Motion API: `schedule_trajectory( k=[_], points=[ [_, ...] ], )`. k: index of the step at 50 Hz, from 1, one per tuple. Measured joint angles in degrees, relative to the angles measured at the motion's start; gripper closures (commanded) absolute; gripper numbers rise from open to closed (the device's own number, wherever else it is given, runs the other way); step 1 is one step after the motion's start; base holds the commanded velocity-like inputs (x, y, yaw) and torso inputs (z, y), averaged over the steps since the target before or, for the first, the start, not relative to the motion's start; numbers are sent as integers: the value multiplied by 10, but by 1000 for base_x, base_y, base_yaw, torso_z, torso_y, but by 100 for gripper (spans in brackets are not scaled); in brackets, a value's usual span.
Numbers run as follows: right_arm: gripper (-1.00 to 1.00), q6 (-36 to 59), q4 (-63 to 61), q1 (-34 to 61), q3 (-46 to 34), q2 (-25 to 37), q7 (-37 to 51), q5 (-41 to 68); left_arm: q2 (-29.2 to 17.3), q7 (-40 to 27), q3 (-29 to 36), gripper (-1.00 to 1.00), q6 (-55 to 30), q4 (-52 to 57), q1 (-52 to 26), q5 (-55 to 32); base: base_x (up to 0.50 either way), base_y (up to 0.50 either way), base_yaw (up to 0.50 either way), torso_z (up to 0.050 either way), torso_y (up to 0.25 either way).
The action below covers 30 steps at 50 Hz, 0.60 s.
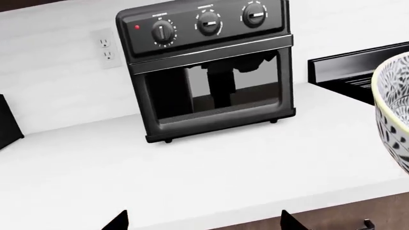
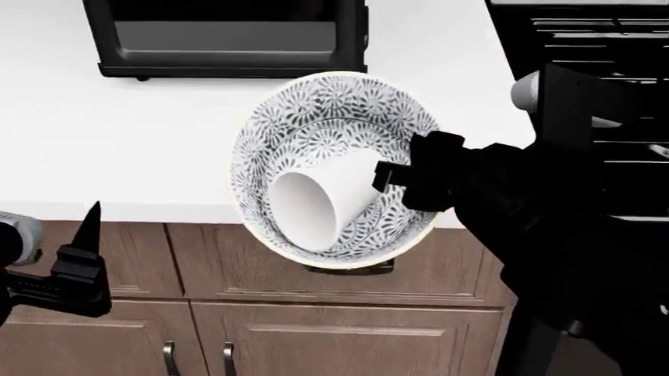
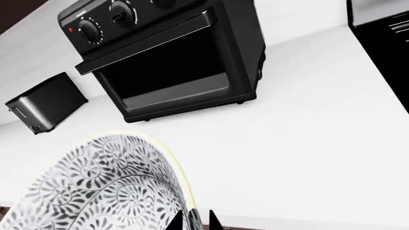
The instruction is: Place the cup inside the bowl on the dining table and move the bowl to any counter.
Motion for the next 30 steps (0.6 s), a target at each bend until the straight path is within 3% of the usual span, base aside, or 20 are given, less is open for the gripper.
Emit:
schedule_trajectory(
  k=[30],
  points=[
    [100, 2, -34, -41, 33, 48, 22, 33, 1, -3, -2, -100, -2, 1, 2, 1, 317, 0, 0, 0, 1]
  ],
)
